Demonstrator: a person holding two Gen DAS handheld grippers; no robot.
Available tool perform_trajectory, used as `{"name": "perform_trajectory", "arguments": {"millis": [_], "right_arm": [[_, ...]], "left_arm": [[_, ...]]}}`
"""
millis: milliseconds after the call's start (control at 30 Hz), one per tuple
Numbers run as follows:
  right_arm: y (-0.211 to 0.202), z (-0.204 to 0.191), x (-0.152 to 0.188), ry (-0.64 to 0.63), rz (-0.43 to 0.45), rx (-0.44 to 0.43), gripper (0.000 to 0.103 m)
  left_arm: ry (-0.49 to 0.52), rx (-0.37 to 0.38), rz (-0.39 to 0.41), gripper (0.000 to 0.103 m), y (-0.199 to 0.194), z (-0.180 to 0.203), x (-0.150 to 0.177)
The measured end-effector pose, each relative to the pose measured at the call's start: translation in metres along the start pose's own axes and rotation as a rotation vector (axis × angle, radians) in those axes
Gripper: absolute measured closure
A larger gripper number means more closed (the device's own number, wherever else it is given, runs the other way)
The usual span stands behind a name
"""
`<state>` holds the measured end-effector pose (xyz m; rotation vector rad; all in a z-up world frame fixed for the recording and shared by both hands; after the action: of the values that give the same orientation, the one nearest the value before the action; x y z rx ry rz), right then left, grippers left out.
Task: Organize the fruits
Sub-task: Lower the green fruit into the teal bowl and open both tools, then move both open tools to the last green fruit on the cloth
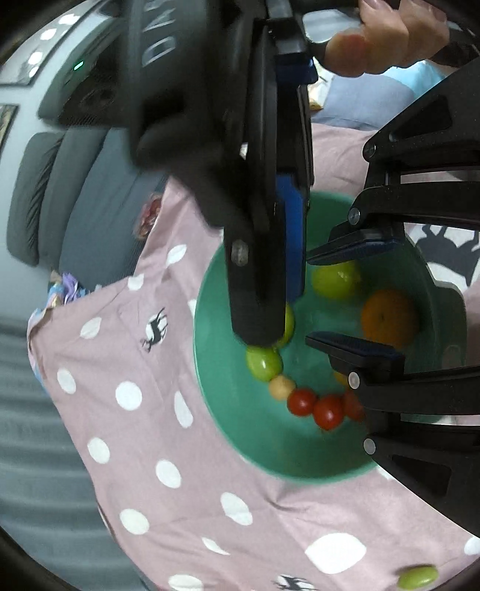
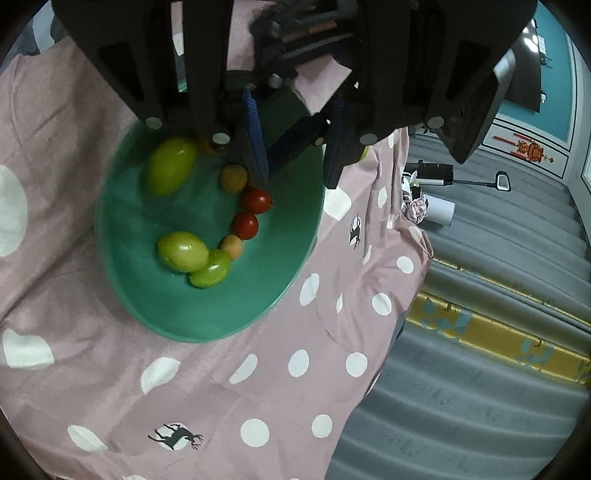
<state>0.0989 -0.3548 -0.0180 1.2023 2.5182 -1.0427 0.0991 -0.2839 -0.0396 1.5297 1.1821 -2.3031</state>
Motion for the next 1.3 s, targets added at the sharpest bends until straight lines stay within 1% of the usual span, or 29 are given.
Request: {"name": "perform_trajectory", "arguments": {"millis": [67,100,133,167,200,233,267,300,333,367,400,433,467,567,667,733,800,900,1067,1200,1233,1300], "right_arm": [[0.002,-0.001,0.001,0.000,-0.002,0.007,0.071],[0.002,-0.001,0.001,0.000,0.000,0.009,0.067],[0.002,-0.001,0.002,-0.001,-0.002,0.019,0.062],[0.004,-0.001,0.003,-0.002,-0.005,0.036,0.051],[0.005,-0.001,0.003,-0.002,-0.005,0.053,0.040],[0.005,-0.001,0.004,0.000,-0.003,0.062,0.038],[0.006,-0.002,0.005,0.003,0.000,0.064,0.037],[0.006,-0.004,0.006,0.004,0.003,0.062,0.037],[0.006,-0.006,0.007,0.005,0.007,0.059,0.037],[0.006,-0.010,0.008,-0.001,0.012,0.054,0.037],[0.008,-0.014,0.010,-0.008,0.011,0.044,0.033],[0.011,-0.019,0.012,-0.010,0.004,0.031,0.032],[0.015,-0.023,0.015,-0.008,-0.003,0.014,0.031],[0.031,-0.039,0.026,-0.013,-0.025,-0.014,0.031],[0.056,-0.062,0.041,-0.049,-0.076,-0.035,0.031],[0.069,-0.077,0.050,-0.074,-0.100,-0.058,0.031],[0.086,-0.095,0.063,-0.104,-0.134,-0.090,0.031],[0.112,-0.116,0.086,-0.153,-0.198,-0.104,0.031],[0.149,-0.133,0.115,-0.200,-0.283,-0.102,0.031],[0.176,-0.136,0.127,-0.205,-0.321,-0.086,0.031],[0.182,-0.136,0.129,-0.204,-0.326,-0.083,0.031],[0.191,-0.134,0.132,-0.195,-0.330,-0.074,0.031]], "left_arm": [[-0.013,-0.039,0.009,0.065,-0.005,-0.010,-0.002],[-0.018,-0.060,-0.005,0.065,-0.007,-0.016,-0.001],[-0.023,-0.075,-0.015,0.059,-0.008,-0.020,0.000],[-0.028,-0.092,-0.028,0.053,-0.010,-0.025,0.002],[-0.038,-0.126,-0.049,0.039,-0.014,-0.034,0.005],[-0.041,-0.150,-0.048,0.036,-0.018,-0.040,0.007],[-0.039,-0.156,-0.032,0.036,-0.023,-0.043,0.007],[-0.035,-0.169,-0.008,0.032,-0.033,-0.048,0.008],[-0.038,-0.191,-0.002,0.027,-0.041,-0.052,0.009],[-0.048,-0.218,0.004,0.025,-0.051,-0.061,0.012],[-0.052,-0.231,0.007,0.025,-0.058,-0.067,0.013],[-0.058,-0.244,0.013,0.025,-0.064,-0.075,0.016],[-0.062,-0.265,0.022,0.025,-0.076,-0.084,0.019],[-0.073,-0.320,0.033,0.025,-0.095,-0.106,0.027],[-0.102,-0.399,0.021,0.025,-0.118,-0.140,0.041],[-0.145,-0.438,0.031,0.025,-0.131,-0.161,0.048],[-0.173,-0.460,0.042,0.025,-0.139,-0.174,0.053],[-0.207,-0.505,0.028,0.025,-0.150,-0.198,0.067],[-0.240,-0.514,0.011,0.025,-0.150,-0.223,0.077],[-0.240,-0.546,0.011,0.025,-0.148,-0.240,0.083],[-0.241,-0.541,0.013,0.025,-0.147,-0.243,0.083],[-0.251,-0.497,0.025,0.025,-0.142,-0.252,0.086]]}}
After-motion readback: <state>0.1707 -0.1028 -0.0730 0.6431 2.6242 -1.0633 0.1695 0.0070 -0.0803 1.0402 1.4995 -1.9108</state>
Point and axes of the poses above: each gripper's, at about its wrist camera, not at the fingertips, and y roughly the way its jaws point, z to its right, x to its underside, the point moved 7 cm from there along y, roughly the way its jaws point, and after that the axes turned 10 degrees about z, right-handed, at the moved point
